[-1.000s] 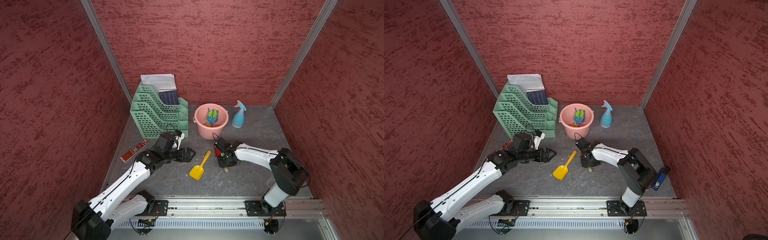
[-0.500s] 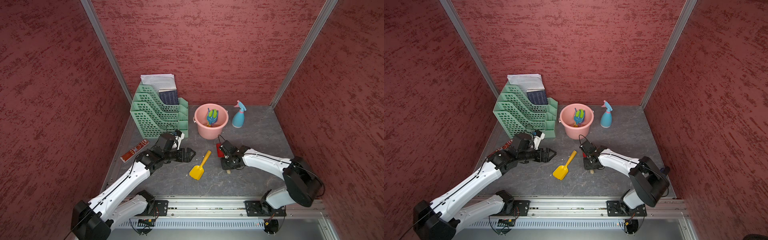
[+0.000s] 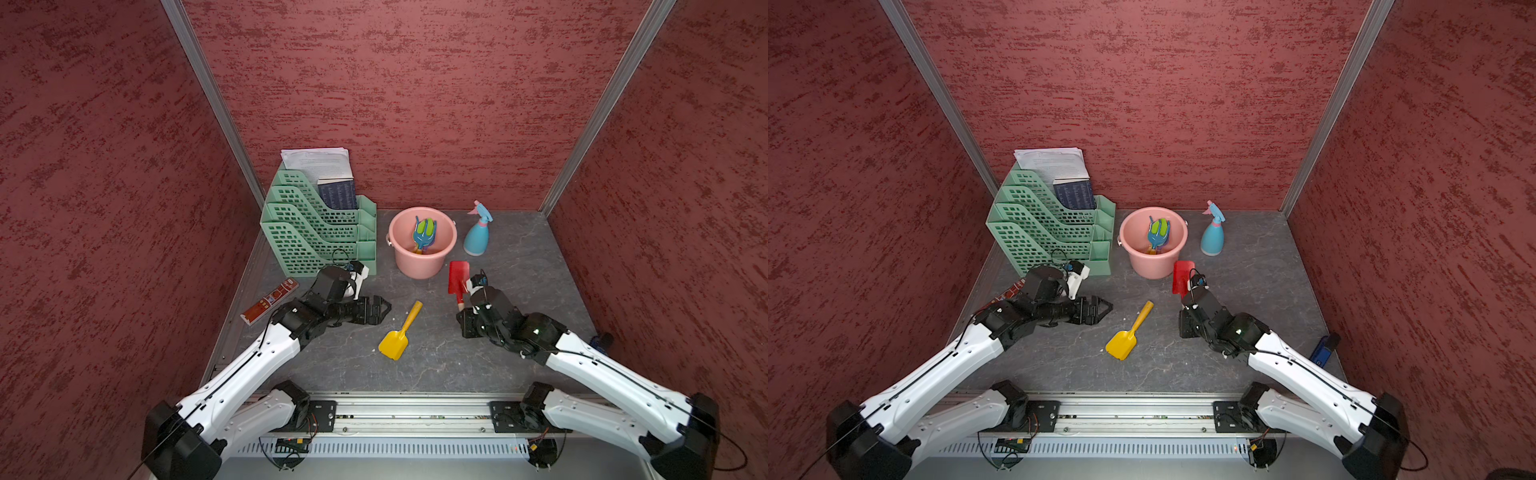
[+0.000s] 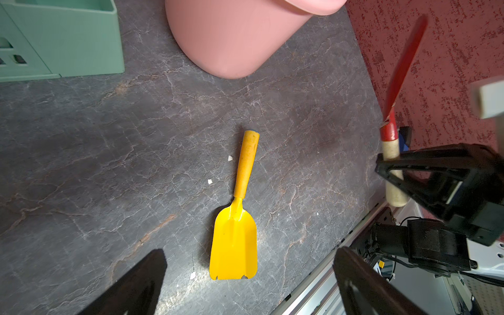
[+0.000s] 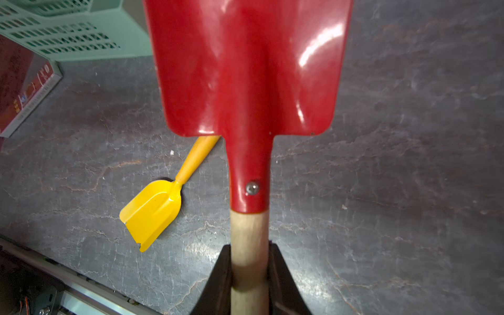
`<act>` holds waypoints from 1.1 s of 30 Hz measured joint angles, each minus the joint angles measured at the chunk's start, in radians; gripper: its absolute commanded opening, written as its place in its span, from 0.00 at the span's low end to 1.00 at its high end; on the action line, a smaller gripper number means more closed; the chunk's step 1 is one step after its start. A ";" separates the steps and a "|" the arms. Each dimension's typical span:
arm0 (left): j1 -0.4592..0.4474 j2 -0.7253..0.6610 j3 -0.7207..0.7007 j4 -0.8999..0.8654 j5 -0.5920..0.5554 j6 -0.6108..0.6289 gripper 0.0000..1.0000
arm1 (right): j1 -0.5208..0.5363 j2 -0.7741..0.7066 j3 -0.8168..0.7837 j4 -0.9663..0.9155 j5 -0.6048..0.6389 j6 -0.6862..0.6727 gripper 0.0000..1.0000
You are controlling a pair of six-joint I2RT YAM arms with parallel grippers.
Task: Organize the gardening tools
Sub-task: Pick up the gardening tool from the center of the board.
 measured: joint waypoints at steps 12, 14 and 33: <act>-0.001 0.031 0.003 0.001 0.048 0.006 1.00 | 0.000 0.161 0.178 0.270 0.163 -0.262 0.00; -0.002 0.043 0.004 0.003 0.064 0.013 1.00 | 0.000 0.216 0.207 0.342 0.178 -0.309 0.00; -0.024 0.171 0.011 0.079 0.094 0.068 1.00 | -0.179 0.767 0.525 0.782 0.079 -0.426 0.00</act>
